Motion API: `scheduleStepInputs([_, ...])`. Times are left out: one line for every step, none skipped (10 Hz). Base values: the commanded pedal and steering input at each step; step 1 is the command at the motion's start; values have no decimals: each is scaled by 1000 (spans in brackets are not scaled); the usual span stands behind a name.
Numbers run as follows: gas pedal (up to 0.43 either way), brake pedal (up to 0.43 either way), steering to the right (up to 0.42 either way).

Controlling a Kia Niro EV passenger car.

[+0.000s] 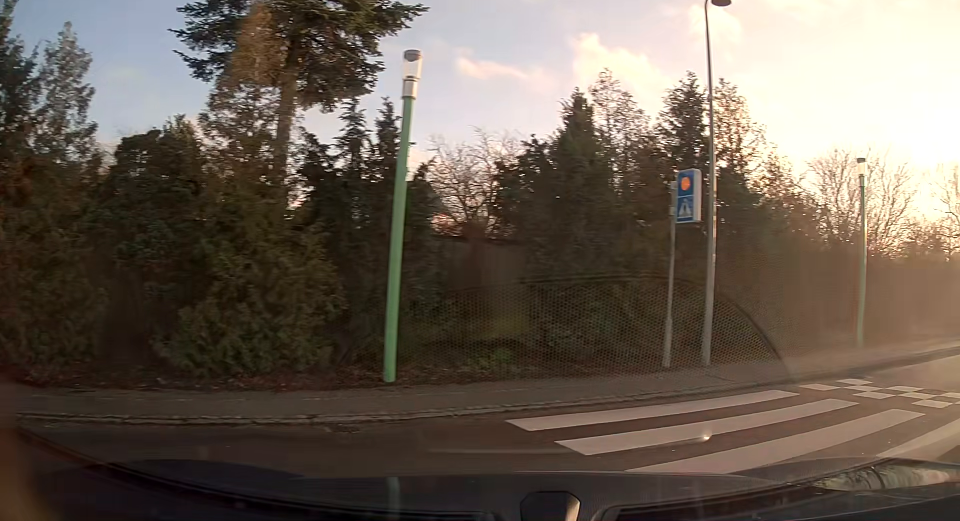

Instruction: Follow the waypoints while adhering to traffic rules and regulations

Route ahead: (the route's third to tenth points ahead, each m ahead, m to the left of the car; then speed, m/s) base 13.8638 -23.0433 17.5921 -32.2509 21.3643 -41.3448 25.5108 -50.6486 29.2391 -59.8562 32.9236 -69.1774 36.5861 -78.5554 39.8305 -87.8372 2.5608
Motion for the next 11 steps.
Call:
scheduleStepInputs([189,0,980])
scheduleStepInputs([189,0,978])
scheduleStepInputs([189,0,976])
scheduleStepInputs([197,0,974])
scheduleStepInputs([209,0,958])
scheduleStepInputs([209,0,925])
scheduleStepInputs([228,0,894])
scheduleStepInputs([228,0,869])
scheduleStepInputs([248,0,822])
scheduleStepInputs([280,0,787])
scheduleStepInputs([280,0,774])
